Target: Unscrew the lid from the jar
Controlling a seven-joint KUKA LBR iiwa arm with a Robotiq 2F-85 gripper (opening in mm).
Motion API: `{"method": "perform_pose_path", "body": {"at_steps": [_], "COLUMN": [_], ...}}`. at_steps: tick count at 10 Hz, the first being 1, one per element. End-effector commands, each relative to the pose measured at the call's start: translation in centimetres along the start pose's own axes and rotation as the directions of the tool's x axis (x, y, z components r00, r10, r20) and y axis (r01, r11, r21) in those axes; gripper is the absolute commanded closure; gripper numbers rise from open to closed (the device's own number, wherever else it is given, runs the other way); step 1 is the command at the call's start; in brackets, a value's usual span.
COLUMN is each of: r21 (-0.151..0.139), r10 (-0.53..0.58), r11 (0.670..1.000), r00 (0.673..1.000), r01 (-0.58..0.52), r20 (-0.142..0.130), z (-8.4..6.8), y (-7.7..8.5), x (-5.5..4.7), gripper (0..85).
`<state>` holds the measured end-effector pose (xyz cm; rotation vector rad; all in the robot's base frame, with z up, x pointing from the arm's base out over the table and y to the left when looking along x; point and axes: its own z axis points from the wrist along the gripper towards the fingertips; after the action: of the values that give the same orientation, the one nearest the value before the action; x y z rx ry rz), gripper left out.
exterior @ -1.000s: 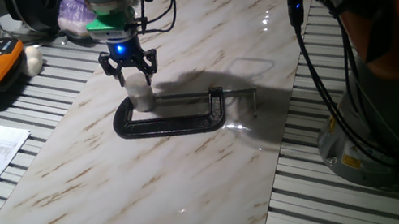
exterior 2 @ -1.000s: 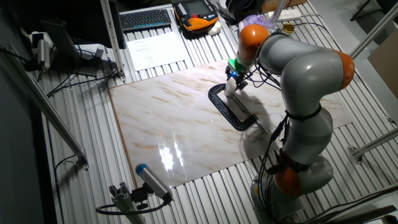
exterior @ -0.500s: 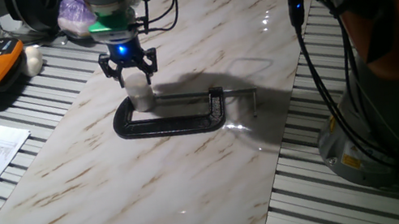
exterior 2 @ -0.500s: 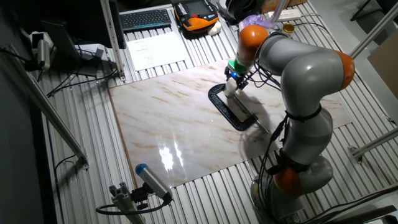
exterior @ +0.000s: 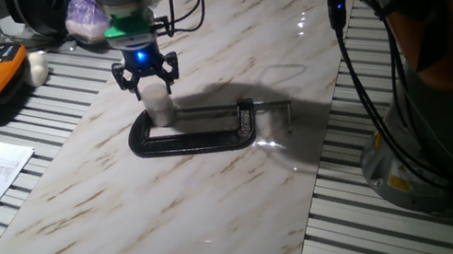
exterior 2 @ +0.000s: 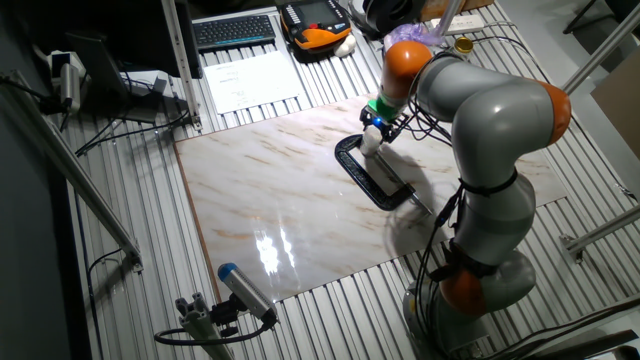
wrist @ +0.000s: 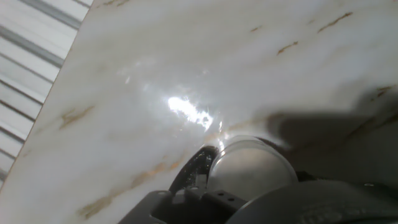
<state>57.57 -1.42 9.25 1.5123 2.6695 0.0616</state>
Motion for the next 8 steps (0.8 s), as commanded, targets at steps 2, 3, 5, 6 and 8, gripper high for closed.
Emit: {"method": "perform_pose_path", "body": {"at_steps": [2, 3, 5, 6, 8], "r21": [0.000, -0.001, -0.006, -0.007, -0.007], "r10": [-0.038, -0.067, -0.132, -0.176, -0.260], "r11": [0.999, 0.998, 0.991, 0.984, 0.966], "r00": [0.999, 0.998, 0.991, 0.984, 0.965], "r01": [0.038, 0.067, 0.132, 0.176, 0.260], "r20": [0.011, 0.014, 0.018, 0.024, 0.025], "z": [0.00, 0.00, -0.01, -0.02, -0.08], "y": [0.00, 0.00, 0.01, 0.01, 0.05], "x": [0.01, 0.01, 0.02, 0.01, 0.01], "gripper": [85.0, 85.0, 85.0, 85.0, 85.0]}}
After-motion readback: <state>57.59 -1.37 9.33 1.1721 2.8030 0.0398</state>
